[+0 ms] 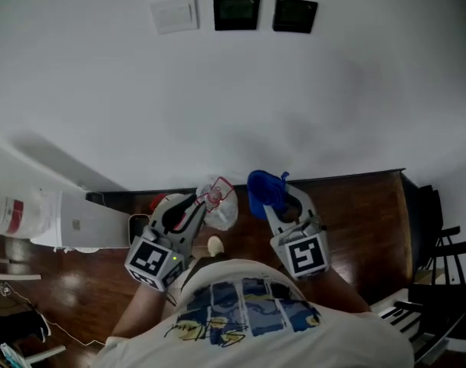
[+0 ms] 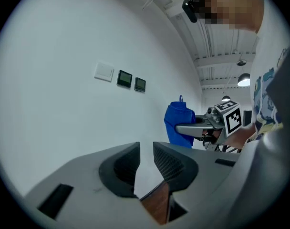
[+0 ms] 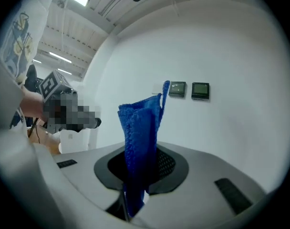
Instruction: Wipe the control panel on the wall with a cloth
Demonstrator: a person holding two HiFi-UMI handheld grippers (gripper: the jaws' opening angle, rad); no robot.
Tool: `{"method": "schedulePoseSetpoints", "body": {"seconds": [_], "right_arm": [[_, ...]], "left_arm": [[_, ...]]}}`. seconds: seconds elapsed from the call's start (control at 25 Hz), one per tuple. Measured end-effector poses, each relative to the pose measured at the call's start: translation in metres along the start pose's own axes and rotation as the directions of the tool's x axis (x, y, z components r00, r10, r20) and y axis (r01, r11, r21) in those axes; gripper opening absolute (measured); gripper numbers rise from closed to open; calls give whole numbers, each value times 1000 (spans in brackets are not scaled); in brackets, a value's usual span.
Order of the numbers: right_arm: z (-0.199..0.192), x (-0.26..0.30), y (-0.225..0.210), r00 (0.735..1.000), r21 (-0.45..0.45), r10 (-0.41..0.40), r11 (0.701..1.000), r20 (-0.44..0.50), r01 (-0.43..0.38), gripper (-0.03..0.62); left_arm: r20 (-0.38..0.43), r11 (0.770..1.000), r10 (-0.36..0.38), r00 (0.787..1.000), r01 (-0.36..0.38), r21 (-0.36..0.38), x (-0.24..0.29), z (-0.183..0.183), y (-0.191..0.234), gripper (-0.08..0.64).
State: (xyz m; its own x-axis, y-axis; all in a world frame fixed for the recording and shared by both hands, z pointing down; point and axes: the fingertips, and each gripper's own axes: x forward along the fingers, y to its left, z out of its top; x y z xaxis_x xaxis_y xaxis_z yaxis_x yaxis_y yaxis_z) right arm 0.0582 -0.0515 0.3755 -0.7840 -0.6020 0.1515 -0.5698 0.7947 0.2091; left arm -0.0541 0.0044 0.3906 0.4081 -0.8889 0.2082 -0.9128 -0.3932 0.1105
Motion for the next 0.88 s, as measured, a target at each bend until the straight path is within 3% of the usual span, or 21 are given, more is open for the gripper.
{"method": "schedulePoseSetpoints", "body": {"seconds": [0.28, 0.48, 0.68, 0.88], "right_arm": [[-15, -49, 22, 999, 89, 16, 996, 34, -19, 75], [-12, -79, 28, 999, 87, -29, 996, 30, 26, 74], [-9, -101, 46, 998, 117, -62, 991, -13, 63, 74], [-3, -108, 64, 998, 109, -56, 992, -35, 60, 74]], "left_arm": [[-15, 997, 70, 997, -70, 29, -41, -15, -39, 66], [-3, 999, 18, 1000, -17, 47, -50, -9, -49, 66], [10, 995, -83, 996, 83, 58, -55, 4, -66, 66], [-2, 993, -110, 994, 110, 43, -67, -4, -65, 66]]}}
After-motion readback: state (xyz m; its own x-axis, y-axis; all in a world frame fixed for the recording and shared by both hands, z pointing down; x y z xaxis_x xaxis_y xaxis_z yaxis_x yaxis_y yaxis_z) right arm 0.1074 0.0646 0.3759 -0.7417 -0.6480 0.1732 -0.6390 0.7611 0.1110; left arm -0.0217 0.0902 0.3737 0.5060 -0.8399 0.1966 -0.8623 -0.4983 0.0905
